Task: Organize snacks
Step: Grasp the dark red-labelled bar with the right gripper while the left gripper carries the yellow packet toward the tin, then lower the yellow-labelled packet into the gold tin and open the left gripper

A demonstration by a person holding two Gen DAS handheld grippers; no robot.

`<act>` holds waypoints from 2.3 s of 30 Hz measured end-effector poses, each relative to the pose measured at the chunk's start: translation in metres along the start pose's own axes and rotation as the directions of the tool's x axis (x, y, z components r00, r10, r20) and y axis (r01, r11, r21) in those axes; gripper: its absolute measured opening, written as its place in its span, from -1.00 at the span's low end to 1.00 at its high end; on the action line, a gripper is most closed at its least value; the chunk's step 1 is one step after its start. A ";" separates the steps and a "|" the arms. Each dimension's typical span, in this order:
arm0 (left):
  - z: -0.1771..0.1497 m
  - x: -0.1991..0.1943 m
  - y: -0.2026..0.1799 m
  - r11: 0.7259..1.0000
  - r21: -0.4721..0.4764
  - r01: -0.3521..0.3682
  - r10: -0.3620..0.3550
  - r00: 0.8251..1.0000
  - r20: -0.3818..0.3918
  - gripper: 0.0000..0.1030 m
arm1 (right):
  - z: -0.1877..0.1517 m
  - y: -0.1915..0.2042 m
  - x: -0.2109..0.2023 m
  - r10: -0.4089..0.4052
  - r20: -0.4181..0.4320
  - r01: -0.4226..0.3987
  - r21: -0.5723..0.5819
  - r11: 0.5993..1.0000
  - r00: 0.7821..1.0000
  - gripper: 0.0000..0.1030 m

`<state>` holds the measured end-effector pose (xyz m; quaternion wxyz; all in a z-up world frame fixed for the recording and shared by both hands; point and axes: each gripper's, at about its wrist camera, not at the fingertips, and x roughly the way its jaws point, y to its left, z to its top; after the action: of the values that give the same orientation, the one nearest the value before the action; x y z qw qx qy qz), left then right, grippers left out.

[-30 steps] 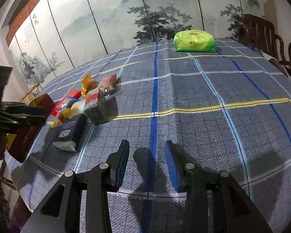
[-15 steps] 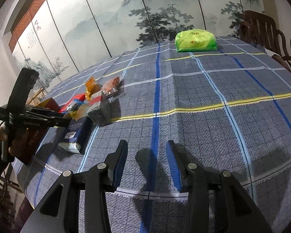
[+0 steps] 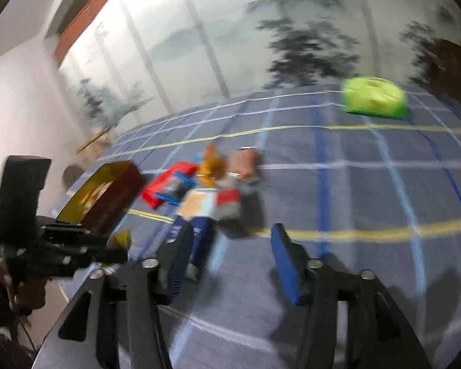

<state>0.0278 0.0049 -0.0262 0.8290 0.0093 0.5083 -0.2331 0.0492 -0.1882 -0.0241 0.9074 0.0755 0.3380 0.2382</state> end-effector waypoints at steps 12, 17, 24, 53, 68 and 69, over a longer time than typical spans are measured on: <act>-0.010 -0.029 -0.006 1.000 0.007 0.013 -0.014 0.999 0.033 -0.58 | 0.024 0.008 0.086 -0.078 -0.149 0.064 -0.099 0.993 0.986 -0.07; -0.012 -0.034 -0.005 1.000 0.003 0.006 -0.006 0.999 0.040 -0.58 | 0.023 -0.002 0.084 -0.086 -0.161 0.078 -0.058 0.995 0.983 -0.47; -0.022 -0.053 0.002 1.000 -0.024 -0.004 0.006 0.997 0.073 -0.57 | 0.009 -0.034 0.040 -0.160 -0.080 0.165 0.071 0.984 0.984 -0.47; -0.066 -0.097 0.148 0.923 -0.191 -0.335 0.361 0.925 0.118 -0.57 | 0.001 -0.079 0.024 -0.317 -0.086 0.329 0.223 0.918 0.944 -0.46; -0.073 -0.084 0.172 0.882 -0.177 -0.436 0.458 0.883 0.107 -0.57 | 0.002 -0.074 0.028 -0.341 -0.102 0.355 0.197 0.914 0.934 -0.46; -0.074 -0.084 0.173 0.881 -0.175 -0.439 0.460 0.881 0.107 -0.57 | 0.002 -0.075 0.028 -0.341 -0.102 0.355 0.197 0.914 0.934 -0.46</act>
<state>0.0031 0.2095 -0.0287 0.8936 0.0496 0.4461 0.0038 0.0976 -0.2404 -0.0613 0.9104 0.1026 0.3991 0.0377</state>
